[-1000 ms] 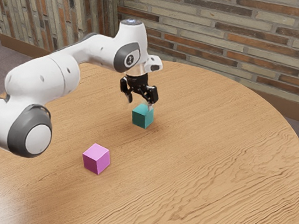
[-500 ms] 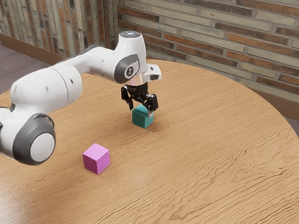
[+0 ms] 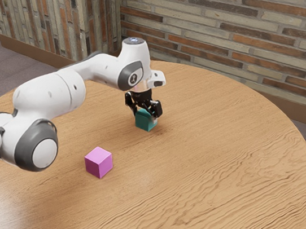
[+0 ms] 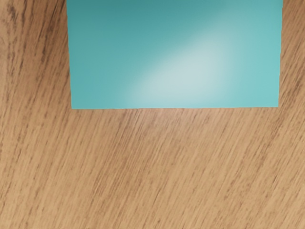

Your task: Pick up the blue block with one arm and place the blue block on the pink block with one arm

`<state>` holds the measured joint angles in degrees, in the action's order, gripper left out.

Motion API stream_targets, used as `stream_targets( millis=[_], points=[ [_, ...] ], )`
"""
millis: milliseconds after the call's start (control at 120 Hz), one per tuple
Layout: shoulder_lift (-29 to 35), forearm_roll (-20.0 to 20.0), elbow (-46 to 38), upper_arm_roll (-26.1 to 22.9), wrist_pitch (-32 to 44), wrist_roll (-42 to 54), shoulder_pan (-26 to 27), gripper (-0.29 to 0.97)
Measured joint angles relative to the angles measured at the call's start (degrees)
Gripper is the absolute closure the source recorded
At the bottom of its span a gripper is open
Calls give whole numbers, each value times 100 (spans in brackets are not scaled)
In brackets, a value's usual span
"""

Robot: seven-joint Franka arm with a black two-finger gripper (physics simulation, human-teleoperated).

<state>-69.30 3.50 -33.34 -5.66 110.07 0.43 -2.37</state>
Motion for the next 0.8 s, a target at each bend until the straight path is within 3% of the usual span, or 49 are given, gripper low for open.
stream_targets(
  millis=[467, 800],
  points=[
    [7, -1, -6, -10, 1, 47, -18, 30],
    [419, 27, -203, 50, -83, 26, -21, 37]
  ],
)
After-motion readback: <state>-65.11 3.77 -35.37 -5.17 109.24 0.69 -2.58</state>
